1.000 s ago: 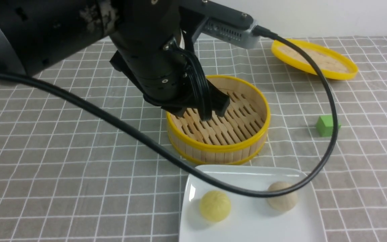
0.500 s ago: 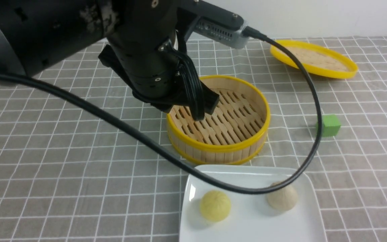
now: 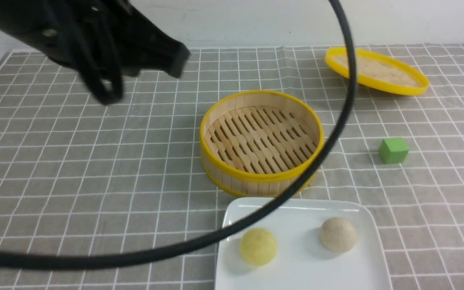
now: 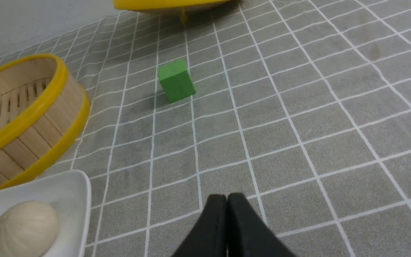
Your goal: Put the steamed buns into the plate on the grey tablecloth.
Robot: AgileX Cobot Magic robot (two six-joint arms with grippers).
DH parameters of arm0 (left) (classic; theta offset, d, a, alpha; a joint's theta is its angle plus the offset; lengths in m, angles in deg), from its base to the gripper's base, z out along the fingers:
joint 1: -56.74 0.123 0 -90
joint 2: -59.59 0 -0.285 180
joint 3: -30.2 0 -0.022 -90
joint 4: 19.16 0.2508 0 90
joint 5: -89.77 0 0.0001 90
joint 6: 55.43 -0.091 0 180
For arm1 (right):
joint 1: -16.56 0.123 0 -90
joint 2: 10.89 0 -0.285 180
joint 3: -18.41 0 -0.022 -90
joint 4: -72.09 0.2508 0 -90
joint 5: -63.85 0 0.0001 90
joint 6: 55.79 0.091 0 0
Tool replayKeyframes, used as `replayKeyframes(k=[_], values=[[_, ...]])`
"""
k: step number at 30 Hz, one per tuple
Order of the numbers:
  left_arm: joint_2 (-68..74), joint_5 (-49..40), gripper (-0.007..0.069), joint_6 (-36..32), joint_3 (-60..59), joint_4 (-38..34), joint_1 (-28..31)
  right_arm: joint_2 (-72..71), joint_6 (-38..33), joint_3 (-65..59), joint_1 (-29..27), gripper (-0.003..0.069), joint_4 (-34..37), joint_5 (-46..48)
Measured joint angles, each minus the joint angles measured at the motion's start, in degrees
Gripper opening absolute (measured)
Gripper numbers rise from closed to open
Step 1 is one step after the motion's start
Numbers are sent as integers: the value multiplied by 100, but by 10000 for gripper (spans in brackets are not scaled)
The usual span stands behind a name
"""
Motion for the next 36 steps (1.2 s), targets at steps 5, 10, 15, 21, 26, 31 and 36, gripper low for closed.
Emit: replayKeyframes(k=[5,10,15,21,26,31,36], values=[[-880,0,38,0,-12,88,0,0,0,4,-143,27,0,10],[-1597,0,41,6,-239,148,0,0,0,4,-143,29,0,12],[-2357,0,41,215,-1043,214,0,0,-5,22,-143,34,0,103],[-2882,0,44,715,-2001,257,0,0,-298,29,-143,38,24,165],[-3170,53,48,882,-2463,359,0,0,-957,29,-143,43,28,155],[-3197,201,48,901,-2570,416,0,0,-1188,29,-143,50,28,155],[-3422,356,48,1121,-3217,353,0,0,-1277,29,-143,57,37,155]])
